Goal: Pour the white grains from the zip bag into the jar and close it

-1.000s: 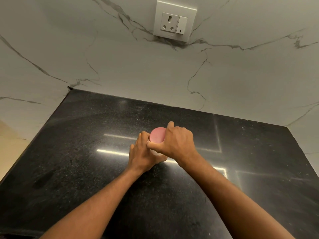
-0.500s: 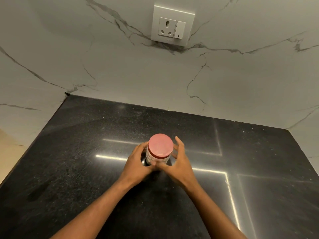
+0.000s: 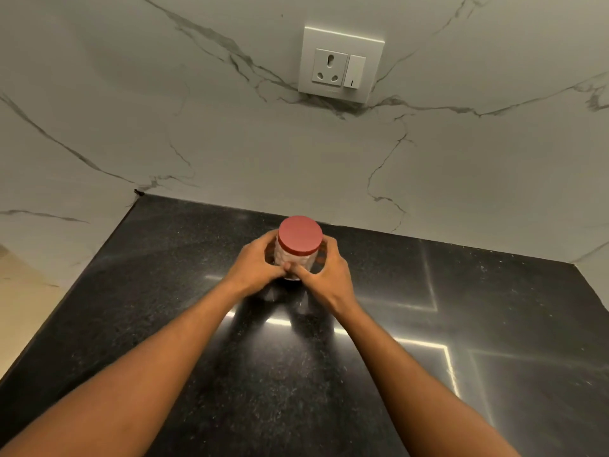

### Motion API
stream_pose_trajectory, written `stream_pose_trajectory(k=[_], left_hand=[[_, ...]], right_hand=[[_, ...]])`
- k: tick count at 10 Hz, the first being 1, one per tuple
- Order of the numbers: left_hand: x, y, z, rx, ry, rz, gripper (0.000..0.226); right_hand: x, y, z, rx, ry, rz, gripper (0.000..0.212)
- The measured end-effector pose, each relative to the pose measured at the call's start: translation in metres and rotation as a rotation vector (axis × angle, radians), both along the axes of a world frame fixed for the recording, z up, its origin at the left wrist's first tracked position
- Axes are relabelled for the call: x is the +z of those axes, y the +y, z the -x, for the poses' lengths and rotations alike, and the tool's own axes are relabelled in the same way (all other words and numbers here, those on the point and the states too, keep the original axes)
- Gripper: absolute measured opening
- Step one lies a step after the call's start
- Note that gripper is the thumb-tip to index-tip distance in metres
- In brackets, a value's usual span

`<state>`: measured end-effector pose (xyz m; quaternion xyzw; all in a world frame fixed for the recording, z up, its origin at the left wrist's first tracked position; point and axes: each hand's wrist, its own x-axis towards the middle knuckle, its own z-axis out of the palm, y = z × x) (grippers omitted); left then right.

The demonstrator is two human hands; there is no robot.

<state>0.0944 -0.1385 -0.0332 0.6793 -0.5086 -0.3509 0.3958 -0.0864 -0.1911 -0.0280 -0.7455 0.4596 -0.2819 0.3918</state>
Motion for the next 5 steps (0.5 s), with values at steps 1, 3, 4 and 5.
stream_pose_trajectory(k=[1,3,4,5], left_hand=[[-0.004,-0.002,-0.01,-0.007,-0.013,-0.056,0.089],[0.0,0.017,-0.015,-0.009,-0.08,-0.082,0.097],[0.01,0.042,-0.016,0.024,-0.249,-0.101,0.108],[0.024,0.079,-0.017,0.087,-0.474,0.053,0.094]], right_hand=[[-0.007,-0.004,-0.01,0.011,0.049,-0.009,0.096],[-0.007,0.008,-0.016,0.025,0.136,0.014,0.11],[0.003,0.031,-0.014,-0.03,0.258,0.17,0.109],[0.014,0.061,-0.015,-0.118,0.316,0.403,0.098]])
